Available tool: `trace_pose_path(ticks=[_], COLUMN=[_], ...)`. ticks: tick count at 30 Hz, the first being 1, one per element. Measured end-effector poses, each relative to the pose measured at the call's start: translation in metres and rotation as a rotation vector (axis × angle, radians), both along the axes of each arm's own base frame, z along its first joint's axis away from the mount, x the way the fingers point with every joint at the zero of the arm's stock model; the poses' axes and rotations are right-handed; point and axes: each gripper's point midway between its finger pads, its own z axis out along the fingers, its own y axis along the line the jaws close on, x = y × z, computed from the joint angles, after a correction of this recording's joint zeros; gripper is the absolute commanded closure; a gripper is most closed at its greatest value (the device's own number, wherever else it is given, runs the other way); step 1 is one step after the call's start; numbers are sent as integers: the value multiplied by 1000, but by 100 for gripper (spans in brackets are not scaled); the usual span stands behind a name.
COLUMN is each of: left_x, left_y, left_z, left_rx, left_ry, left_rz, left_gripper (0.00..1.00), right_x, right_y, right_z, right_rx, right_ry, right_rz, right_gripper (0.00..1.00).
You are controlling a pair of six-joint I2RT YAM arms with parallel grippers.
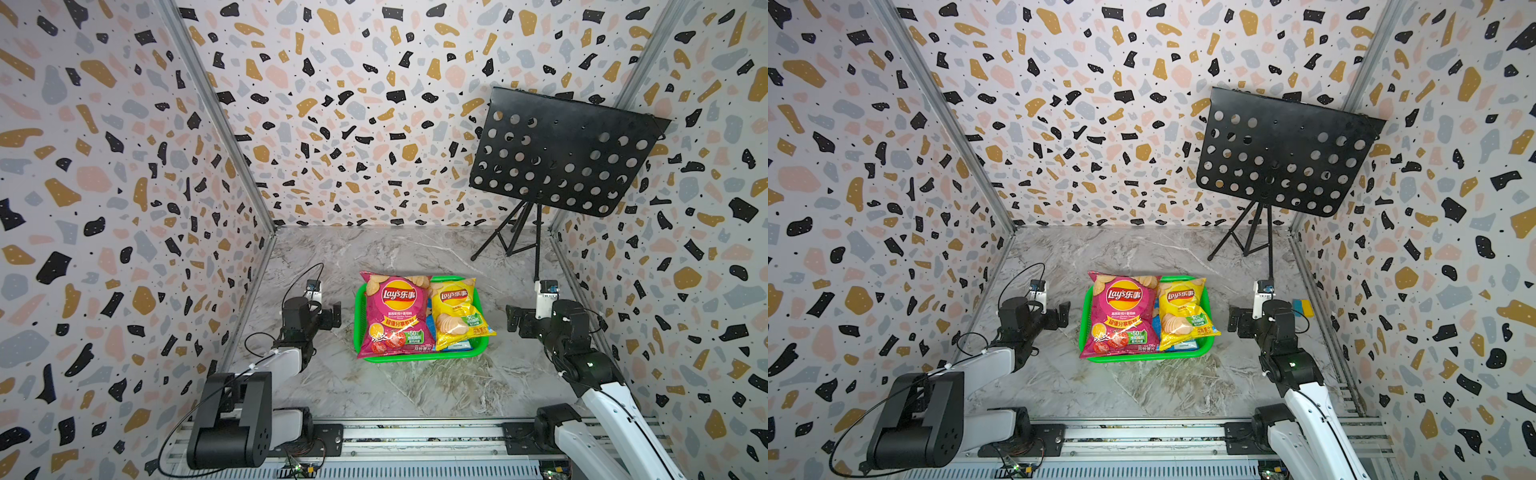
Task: Put the potato chips into the basket
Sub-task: Reset both arms
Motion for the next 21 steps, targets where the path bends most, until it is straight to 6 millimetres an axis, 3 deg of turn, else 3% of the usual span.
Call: trace_pose_path(ticks=[6,9,14,21], left_x=[-2,3,12,11], left_y=[4,2,-3,-1], left_z=[-29,-22,-11,-12], left_rx=[-13,3,21,30], left_ry=[9,-13,-43,-38], left_rz=[36,42,35,42], left_gripper=[0,0,0,0], right_x=[3,8,26,52], right_y=[1,0,-3,-10], right_z=[13,11,-6,-52], right_rx=[-28,-52,-107,-207], right_ry=[-97,-123,-119,-49], right_rz=[24,29,15,-16], right_gripper=[0,0,0,0])
